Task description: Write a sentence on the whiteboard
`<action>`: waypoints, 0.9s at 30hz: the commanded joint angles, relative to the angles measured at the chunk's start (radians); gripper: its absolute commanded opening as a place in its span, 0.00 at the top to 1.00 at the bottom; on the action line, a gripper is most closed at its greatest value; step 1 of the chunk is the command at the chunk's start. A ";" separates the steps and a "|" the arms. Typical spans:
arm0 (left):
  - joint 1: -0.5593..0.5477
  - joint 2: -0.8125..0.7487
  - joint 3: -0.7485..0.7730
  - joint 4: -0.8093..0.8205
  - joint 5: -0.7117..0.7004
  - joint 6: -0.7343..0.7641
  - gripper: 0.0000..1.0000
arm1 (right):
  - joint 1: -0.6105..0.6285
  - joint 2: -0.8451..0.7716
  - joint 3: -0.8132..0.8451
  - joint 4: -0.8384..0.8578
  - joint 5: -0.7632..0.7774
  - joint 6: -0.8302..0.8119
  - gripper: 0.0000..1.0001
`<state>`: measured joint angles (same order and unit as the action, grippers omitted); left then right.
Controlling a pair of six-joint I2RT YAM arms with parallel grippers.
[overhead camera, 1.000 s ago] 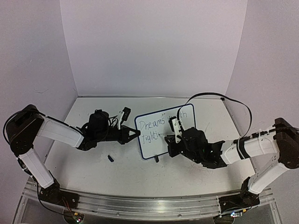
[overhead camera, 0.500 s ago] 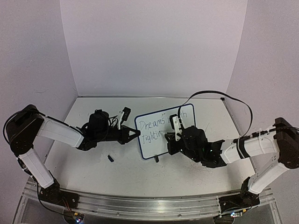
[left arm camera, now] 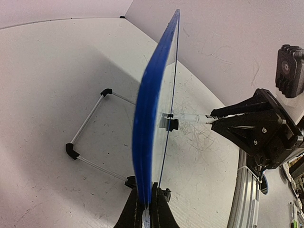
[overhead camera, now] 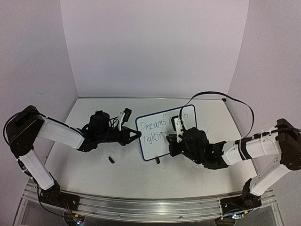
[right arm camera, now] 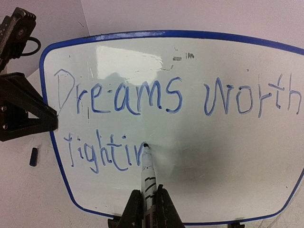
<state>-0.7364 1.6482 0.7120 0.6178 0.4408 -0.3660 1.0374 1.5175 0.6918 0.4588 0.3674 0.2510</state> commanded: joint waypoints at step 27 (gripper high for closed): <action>0.003 -0.042 -0.002 -0.016 -0.034 0.033 1.00 | -0.032 -0.051 -0.018 0.008 -0.008 0.014 1.00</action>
<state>-0.7368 1.6482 0.7120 0.6174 0.4416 -0.3660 1.0172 1.4586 0.6590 0.4467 0.3501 0.2732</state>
